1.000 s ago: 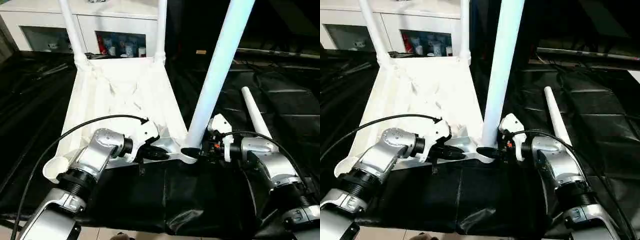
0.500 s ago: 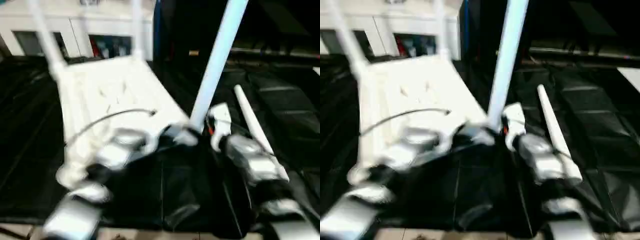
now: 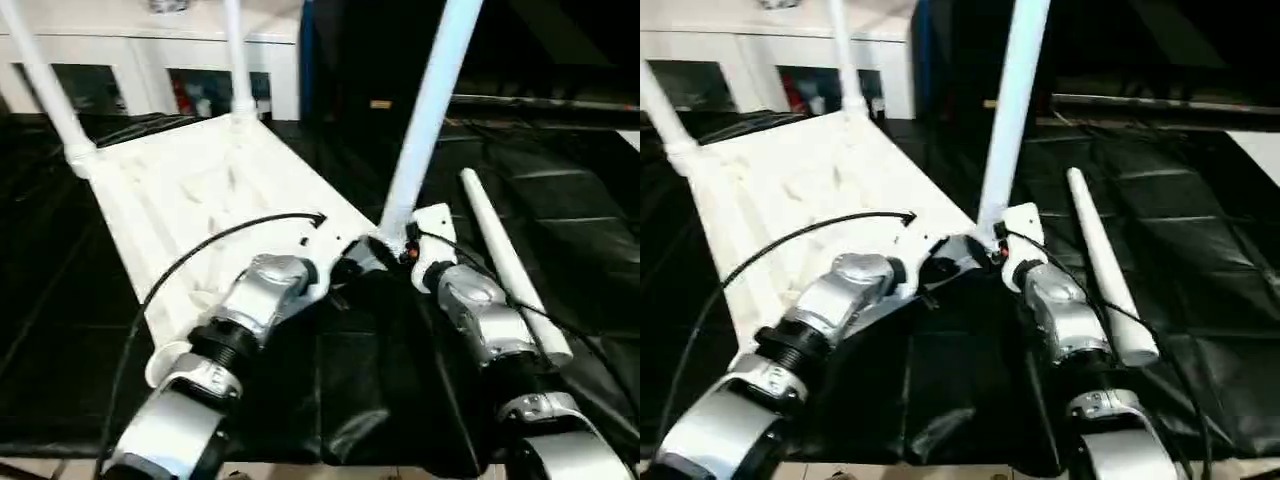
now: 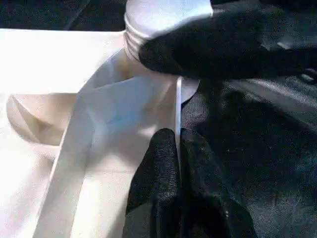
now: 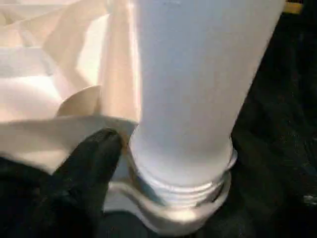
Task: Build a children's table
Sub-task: Rotate leg to tighten
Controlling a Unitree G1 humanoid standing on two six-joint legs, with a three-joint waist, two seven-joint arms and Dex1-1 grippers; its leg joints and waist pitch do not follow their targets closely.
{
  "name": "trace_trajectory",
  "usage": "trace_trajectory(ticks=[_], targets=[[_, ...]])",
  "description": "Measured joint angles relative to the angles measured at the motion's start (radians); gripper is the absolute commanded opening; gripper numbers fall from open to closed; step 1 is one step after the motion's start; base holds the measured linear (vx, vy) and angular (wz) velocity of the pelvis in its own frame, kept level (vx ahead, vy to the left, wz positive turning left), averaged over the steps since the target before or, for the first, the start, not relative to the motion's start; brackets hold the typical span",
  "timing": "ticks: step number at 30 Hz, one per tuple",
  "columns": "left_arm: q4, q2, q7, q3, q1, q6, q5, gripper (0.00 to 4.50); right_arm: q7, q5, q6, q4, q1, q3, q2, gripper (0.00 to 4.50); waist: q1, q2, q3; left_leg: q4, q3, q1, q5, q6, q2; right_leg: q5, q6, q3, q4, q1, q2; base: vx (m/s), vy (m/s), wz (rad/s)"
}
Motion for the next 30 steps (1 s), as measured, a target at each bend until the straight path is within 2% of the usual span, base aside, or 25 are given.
trace_trajectory(ticks=[3, 7, 12, 17, 19, 21, 24, 25, 28, 30], targets=[[-0.022, 0.046, -0.075, -0.010, 0.020, -0.039, 0.003, 0.00, 0.152, 0.033, 0.014, -0.053, 0.027, 0.021, -0.063, 3.88, 0.002, 0.000, 0.000, -0.002, -0.001, 0.000, 0.000, 0.000, 0.000, 0.000, 0.001, -0.001, 0.000, 0.000, 0.000, 0.000, 0.000, 0.00], [-0.078, 0.136, -0.244, -0.025, 0.062, -0.082, -0.025, 0.00, 0.391, 0.072, 0.048, -0.158, 0.074, 0.065, -0.171, 3.88, 0.012, 0.000, 0.000, -0.001, -0.001, -0.001, 0.000, 0.000, 0.001, 0.001, -0.002, -0.001, 0.000, 0.000, 0.000, 0.000, 0.000, 0.00], [-0.127, 0.189, -0.367, -0.033, 0.094, -0.095, -0.046, 0.00, 0.488, 0.091, 0.070, -0.207, 0.075, 0.087, -0.198, 3.88, 0.014, 0.000, 0.000, 0.001, 0.000, -0.002, 0.000, 0.000, 0.001, 0.001, -0.002, 0.000, 0.000, 0.000, 0.000, 0.000, 0.000, 0.00], [-0.165, 0.205, -0.456, -0.052, 0.111, -0.095, -0.054, 0.00, 0.562, 0.097, 0.083, -0.238, 0.075, 0.129, -0.217, 3.88, 0.042, 0.000, 0.001, 0.001, 0.001, -0.003, 0.000, 0.000, 0.001, 0.000, -0.001, 0.000, -0.001, 0.000, -0.001, 0.000, 0.000, 0.00], [-0.168, 0.208, -0.468, -0.054, 0.113, -0.096, -0.054, 0.00, 0.580, 0.089, 0.080, -0.243, 0.076, 0.141, -0.226, 3.88, 0.045, 0.000, 0.001, 0.001, 0.001, -0.003, 0.000, 0.000, 0.001, 0.000, -0.001, 0.000, -0.001, 0.000, -0.001, 0.000, 0.000, 0.00], [-0.168, 0.209, -0.474, -0.054, 0.114, -0.097, -0.054, 0.00, 0.588, 0.084, 0.080, -0.249, 0.079, 0.144, -0.228, 3.59, 0.045, 0.000, 0.001, 0.001, 0.001, -0.003, 0.000, 0.000, 0.001, 0.000, -0.001, 0.000, -0.001, 0.000, -0.001, 0.000, 0.000, 0.00], [-0.170, 0.210, -0.482, -0.054, 0.116, -0.097, -0.054, 0.00, 0.589, 0.082, 0.080, -0.250, 0.080, 0.143, -0.231, 3.40, 0.045, 0.000, 0.001, 0.001, 0.001, -0.003, 0.000, 0.000, 0.001, 0.000, -0.001, 0.000, -0.001, 0.000, -0.001, 0.000, 0.000, 0.00], [-0.171, 0.210, -0.483, -0.054, 0.116, -0.097, -0.054, 0.00, 0.589, 0.082, 0.080, -0.250, 0.080, 0.143, -0.231, 3.16, 0.045, 0.000, 0.001, 0.001, 0.001, -0.003, 0.000, 0.000, 0.001, 0.000, -0.001, 0.000, -0.001, 0.000, -0.001, 0.000, 0.000, 0.00], [-0.173, 0.211, -0.488, -0.054, 0.118, -0.097, -0.054, 0.00, 0.589, 0.080, 0.079, -0.250, 0.080, 0.143, -0.233, 3.06, 0.046, 0.000, 0.001, 0.001, 0.001, -0.003, 0.000, 0.000, 0.000, 0.000, -0.001, 0.000, -0.001, 0.000, -0.001, 0.000, 0.000, 0.00], [-0.174, 0.212, -0.491, -0.054, 0.118, -0.097, -0.054, 0.00, 0.590, 0.076, 0.073, -0.250, 0.080, 0.144, -0.235, 2.76, 0.046, 0.000, 0.001, 0.001, 0.001, -0.003, 0.000, 0.000, 0.000, 0.000, -0.001, 0.000, -0.001, 0.000, -0.001, 0.000, 0.000, 0.00]])
